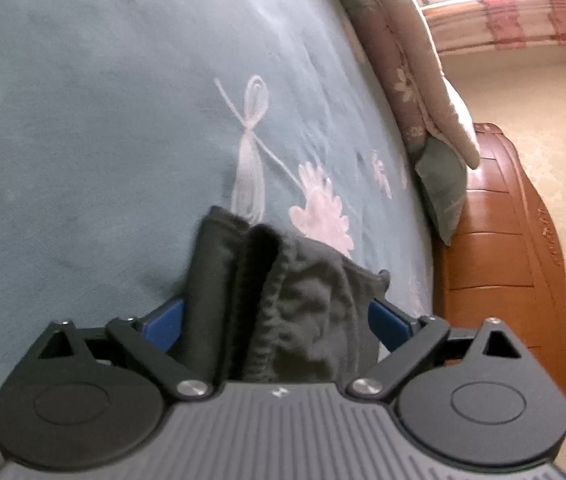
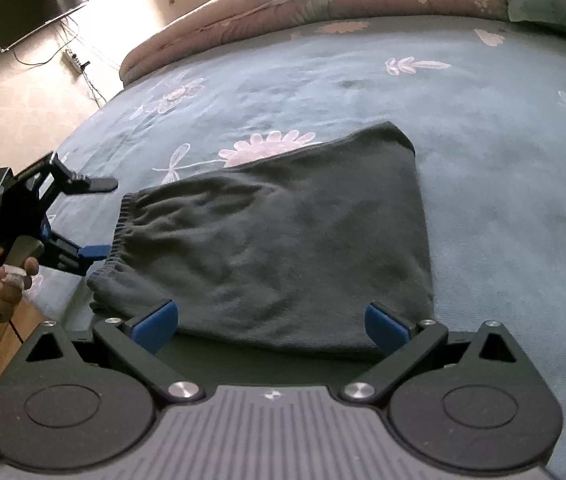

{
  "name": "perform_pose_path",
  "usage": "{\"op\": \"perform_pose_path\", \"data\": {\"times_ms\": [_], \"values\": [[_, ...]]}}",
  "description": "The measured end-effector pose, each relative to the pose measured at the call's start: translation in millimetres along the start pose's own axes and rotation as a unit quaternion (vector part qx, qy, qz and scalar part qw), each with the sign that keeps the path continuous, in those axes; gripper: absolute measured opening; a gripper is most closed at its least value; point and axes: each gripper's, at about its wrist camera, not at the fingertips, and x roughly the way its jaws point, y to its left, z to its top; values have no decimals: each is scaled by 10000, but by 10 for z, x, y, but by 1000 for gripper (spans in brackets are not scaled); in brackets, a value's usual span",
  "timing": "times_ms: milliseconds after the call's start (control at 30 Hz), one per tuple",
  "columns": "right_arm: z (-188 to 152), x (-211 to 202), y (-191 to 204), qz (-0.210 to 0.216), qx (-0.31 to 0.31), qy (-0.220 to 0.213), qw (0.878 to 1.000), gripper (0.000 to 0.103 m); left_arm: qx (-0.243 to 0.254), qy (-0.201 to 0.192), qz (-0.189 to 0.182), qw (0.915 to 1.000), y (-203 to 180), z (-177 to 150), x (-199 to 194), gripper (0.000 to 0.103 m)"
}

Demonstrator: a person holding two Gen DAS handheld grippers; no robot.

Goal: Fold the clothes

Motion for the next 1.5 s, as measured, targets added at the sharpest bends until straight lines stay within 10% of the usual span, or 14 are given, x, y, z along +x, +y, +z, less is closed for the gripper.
{"op": "perform_pose_path", "data": {"times_ms": [333,1267,1500], "values": [[0,-4,28,16,-42,7,10000,102,-207,175,-533,9982,153,-102,44,97],[59,-94,-15,217,81,-201,9995,102,572,822,-339,9944,-134,48,384,98],[67,-146,-202,128,337,-268,9990,103,843,684,-59,9941,-83,-38,234,60]]}}
